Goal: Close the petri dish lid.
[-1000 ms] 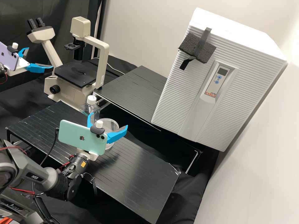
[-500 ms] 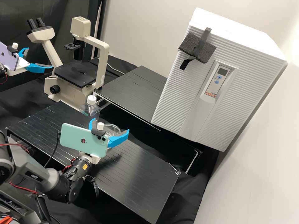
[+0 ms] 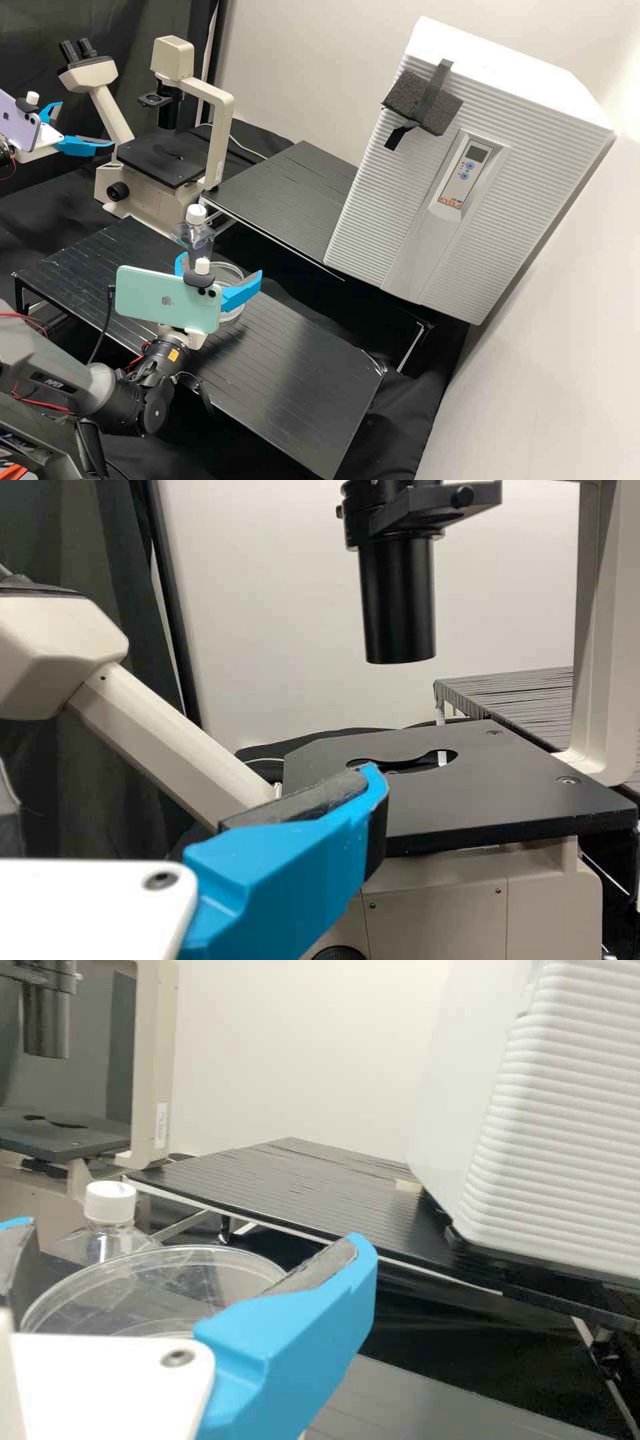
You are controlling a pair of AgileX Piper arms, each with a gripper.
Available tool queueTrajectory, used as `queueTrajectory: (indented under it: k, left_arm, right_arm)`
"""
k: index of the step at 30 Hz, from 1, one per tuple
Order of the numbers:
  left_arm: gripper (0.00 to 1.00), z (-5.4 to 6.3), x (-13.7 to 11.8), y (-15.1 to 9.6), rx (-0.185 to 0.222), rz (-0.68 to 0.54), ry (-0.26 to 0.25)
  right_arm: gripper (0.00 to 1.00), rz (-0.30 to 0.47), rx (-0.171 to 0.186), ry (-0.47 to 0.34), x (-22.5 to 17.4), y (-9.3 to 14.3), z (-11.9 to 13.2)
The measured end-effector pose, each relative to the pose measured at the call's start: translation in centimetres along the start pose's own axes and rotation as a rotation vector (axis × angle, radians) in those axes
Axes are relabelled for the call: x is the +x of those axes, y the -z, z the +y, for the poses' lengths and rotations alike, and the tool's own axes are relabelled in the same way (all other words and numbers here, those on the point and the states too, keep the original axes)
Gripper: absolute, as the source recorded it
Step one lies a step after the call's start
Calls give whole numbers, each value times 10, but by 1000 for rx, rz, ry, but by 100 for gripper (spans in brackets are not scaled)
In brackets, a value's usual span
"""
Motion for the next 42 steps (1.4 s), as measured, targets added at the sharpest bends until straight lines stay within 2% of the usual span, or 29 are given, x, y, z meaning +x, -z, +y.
queueTrajectory:
  k: [8,16,35,36,42]
  left_arm:
    - [100,0,0,0,0,0,0]
    - [100,0,0,0,0,0,0]
    - [100,0,0,0,0,0,0]
    - [100,0,0,0,0,0,0]
    - [100,0,0,0,0,0,0]
  right_arm:
    - [0,-18,27,27,2,-6,-4]
    - [0,-7,-16,88,3,-8,-10]
    - [0,-38,-9,68,2,-14,-8]
    - [100,-35,-7,64,2,-14,-7]
    - [100,-58,7,55,1,-19,-6]
